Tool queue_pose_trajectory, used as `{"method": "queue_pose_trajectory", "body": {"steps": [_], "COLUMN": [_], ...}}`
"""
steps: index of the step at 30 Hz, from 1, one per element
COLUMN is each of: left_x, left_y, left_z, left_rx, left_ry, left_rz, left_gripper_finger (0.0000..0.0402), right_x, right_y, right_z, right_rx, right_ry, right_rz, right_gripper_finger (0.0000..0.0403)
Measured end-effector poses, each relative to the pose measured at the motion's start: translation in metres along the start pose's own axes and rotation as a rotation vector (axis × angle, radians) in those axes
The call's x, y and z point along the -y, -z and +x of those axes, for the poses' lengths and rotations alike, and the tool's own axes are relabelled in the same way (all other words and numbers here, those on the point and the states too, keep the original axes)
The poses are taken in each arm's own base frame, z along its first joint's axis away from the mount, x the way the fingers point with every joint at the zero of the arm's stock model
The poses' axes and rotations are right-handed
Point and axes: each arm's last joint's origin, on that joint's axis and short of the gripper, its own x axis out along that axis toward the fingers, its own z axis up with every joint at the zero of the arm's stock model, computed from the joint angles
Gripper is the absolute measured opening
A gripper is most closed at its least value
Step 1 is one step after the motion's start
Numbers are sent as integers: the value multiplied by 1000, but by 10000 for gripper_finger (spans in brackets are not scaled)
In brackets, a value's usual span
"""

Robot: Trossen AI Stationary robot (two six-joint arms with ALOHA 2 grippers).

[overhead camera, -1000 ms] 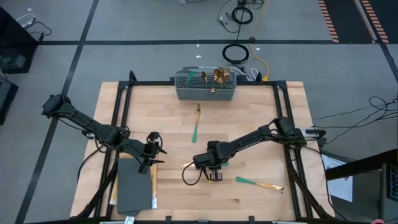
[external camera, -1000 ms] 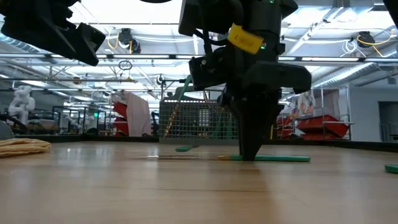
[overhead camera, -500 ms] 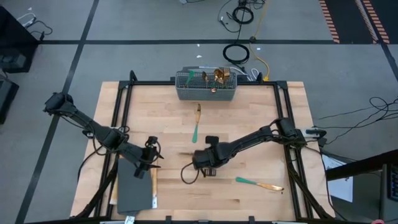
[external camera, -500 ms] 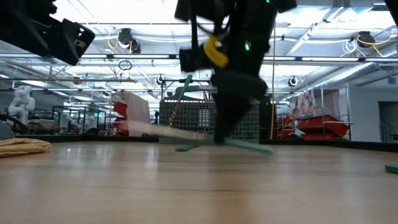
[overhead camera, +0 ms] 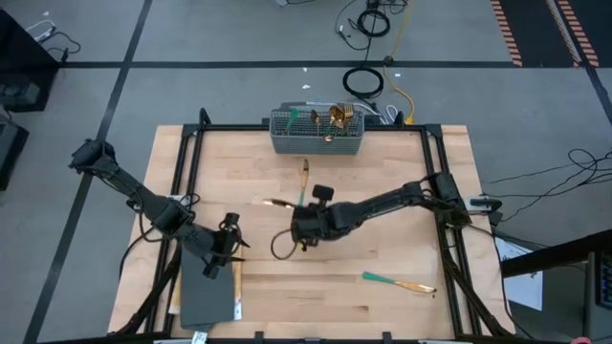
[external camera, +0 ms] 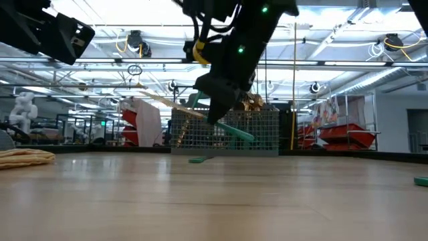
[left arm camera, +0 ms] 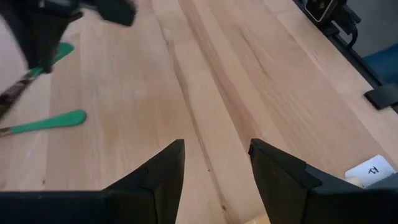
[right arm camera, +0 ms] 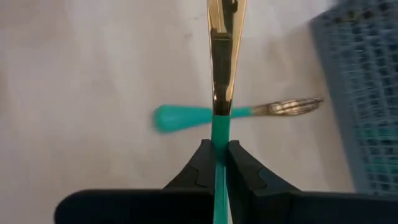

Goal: Sort silverware
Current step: Put the green knife into the gray silverware holder

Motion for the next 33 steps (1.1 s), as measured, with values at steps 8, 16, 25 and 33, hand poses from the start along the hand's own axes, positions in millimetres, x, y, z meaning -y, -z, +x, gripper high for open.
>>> {"method": "queue_pose_trajectory", "body": {"steps": [8, 16, 25, 33], "left_x": [5, 4, 3, 1], "left_y": [1, 1, 3, 4], "left_z": [-2, -2, -2, -2], "left_rx": [1, 3, -7, -5], "left_ry": [-4, -50, -85, -154], "left_rz": [6, 10, -25, -28], "left_gripper_finger": [190, 190, 190, 190], "right_x": [56, 126, 171, 179], "right_y": [-19, -44, -57, -69], "right_z": [-5, -31, -34, -25], "right_rx": [31, 48, -110, -265], "right_ry": [159, 346, 611, 810], "right_rz": [-2, -112, -397, -650], "right_gripper_finger": [0, 0, 0, 0]}}
